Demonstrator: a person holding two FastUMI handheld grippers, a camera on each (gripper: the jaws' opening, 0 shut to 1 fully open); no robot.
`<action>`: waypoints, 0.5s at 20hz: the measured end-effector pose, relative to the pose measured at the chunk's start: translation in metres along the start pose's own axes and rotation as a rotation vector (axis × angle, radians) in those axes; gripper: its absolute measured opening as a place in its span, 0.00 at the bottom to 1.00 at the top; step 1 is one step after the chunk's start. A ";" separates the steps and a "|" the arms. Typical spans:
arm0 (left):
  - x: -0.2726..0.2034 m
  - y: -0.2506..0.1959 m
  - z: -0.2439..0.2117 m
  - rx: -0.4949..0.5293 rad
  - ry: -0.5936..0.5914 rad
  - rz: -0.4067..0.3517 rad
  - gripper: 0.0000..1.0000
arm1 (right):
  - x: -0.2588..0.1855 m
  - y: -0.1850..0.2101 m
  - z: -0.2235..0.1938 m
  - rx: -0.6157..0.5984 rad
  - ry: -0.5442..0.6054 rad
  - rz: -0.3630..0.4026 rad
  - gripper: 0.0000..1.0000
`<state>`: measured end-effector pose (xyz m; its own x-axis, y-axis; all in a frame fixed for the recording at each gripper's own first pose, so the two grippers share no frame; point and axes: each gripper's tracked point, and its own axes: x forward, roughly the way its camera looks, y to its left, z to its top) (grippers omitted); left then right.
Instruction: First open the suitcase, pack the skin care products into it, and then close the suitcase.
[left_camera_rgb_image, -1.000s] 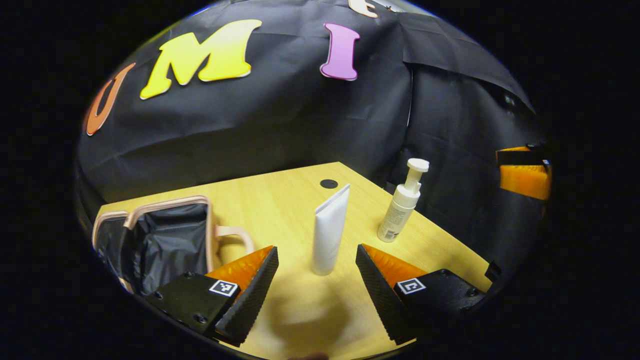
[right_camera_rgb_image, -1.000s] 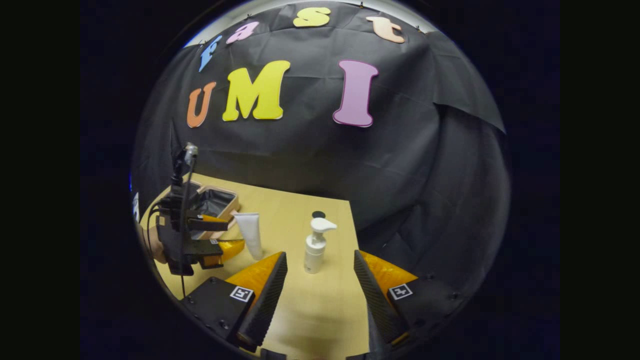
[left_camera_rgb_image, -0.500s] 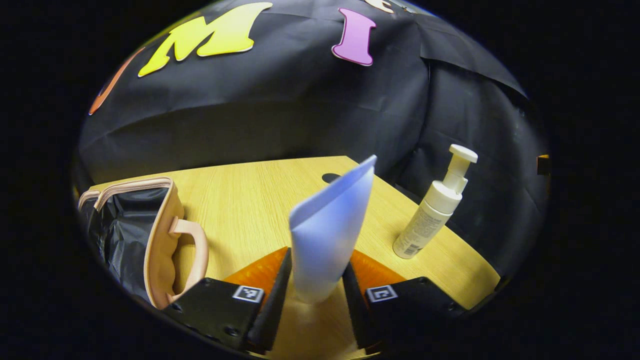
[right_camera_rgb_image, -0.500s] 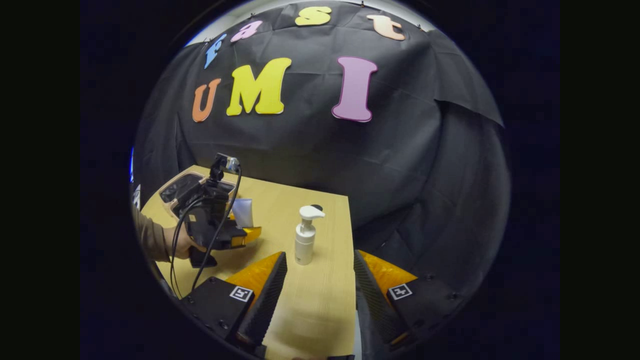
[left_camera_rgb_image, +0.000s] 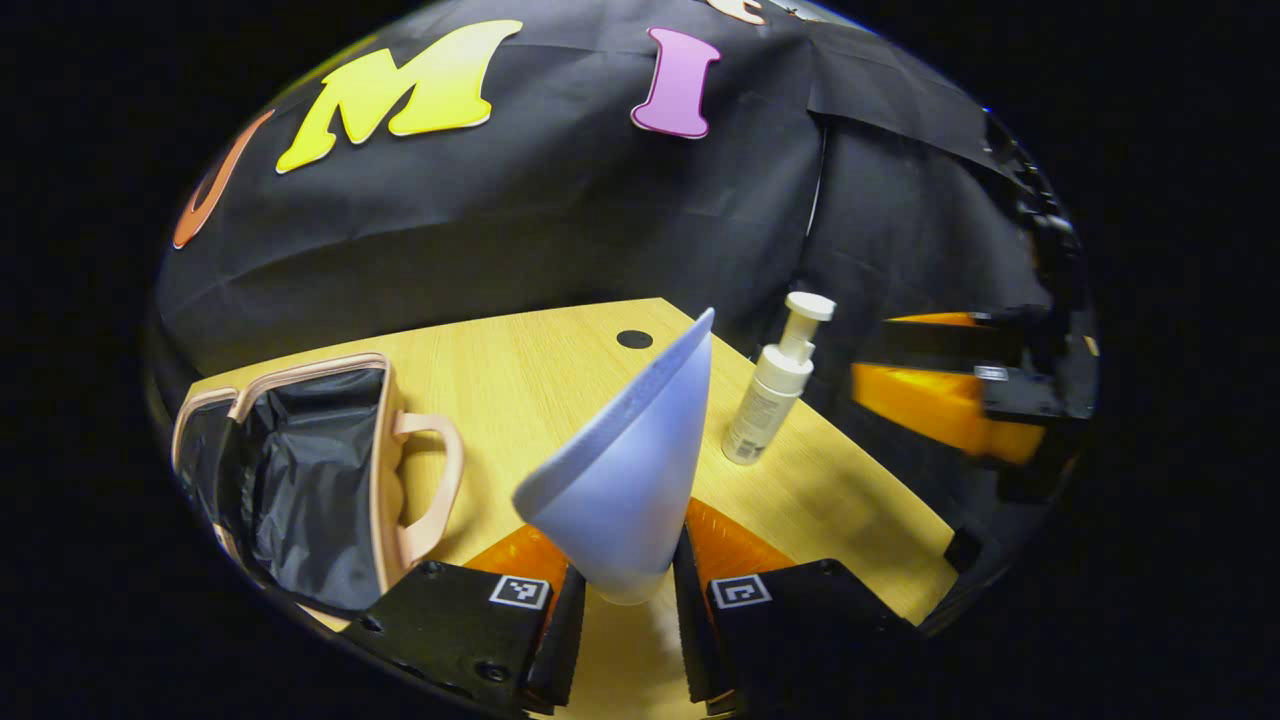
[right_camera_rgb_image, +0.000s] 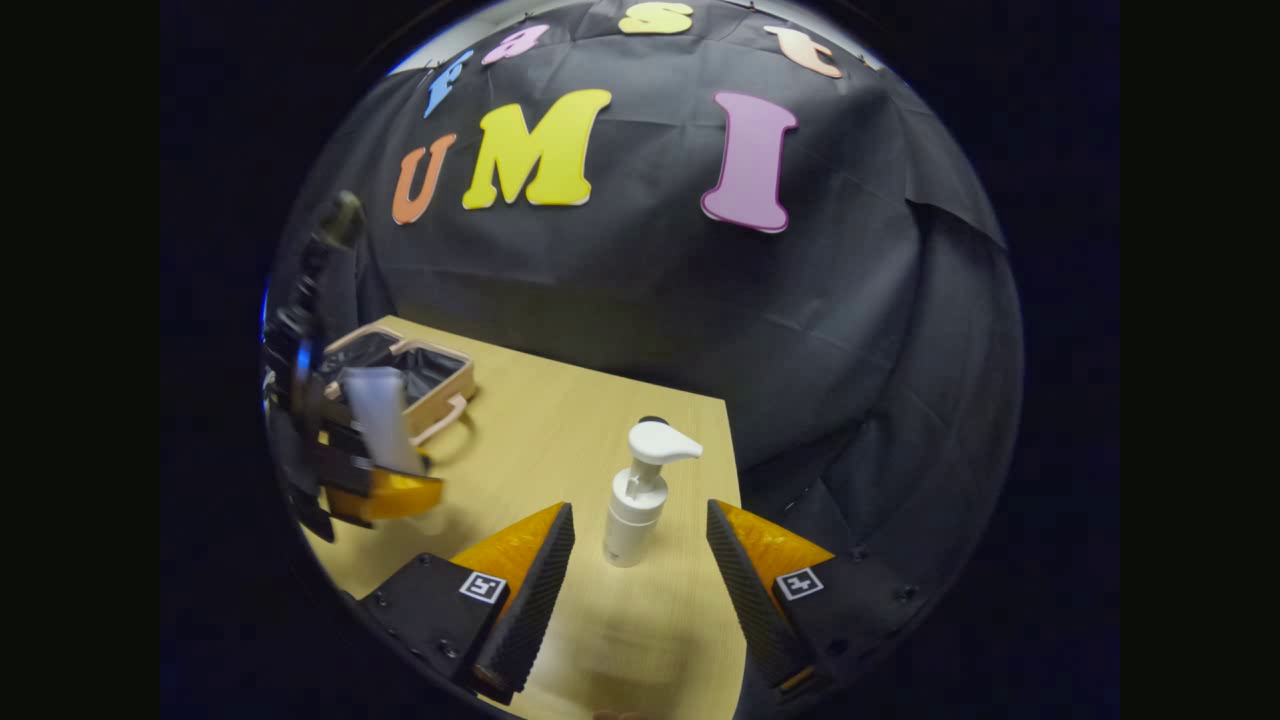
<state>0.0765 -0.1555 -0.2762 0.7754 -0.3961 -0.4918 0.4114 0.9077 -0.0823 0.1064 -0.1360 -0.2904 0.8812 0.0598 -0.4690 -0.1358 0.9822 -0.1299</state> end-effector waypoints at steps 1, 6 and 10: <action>-0.018 0.002 -0.001 0.008 0.001 0.009 0.44 | 0.011 0.001 -0.008 -0.004 0.015 -0.003 0.79; -0.110 0.010 -0.012 -0.030 0.019 0.081 0.43 | 0.050 0.007 -0.021 -0.016 0.033 -0.020 0.77; -0.169 0.023 -0.024 -0.093 0.034 0.168 0.42 | 0.069 0.011 -0.016 0.019 0.005 -0.046 0.77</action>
<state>-0.0569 -0.0640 -0.2160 0.8123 -0.2346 -0.5340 0.2302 0.9702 -0.0760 0.1586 -0.1239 -0.3383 0.8842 0.0133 -0.4670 -0.0862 0.9871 -0.1350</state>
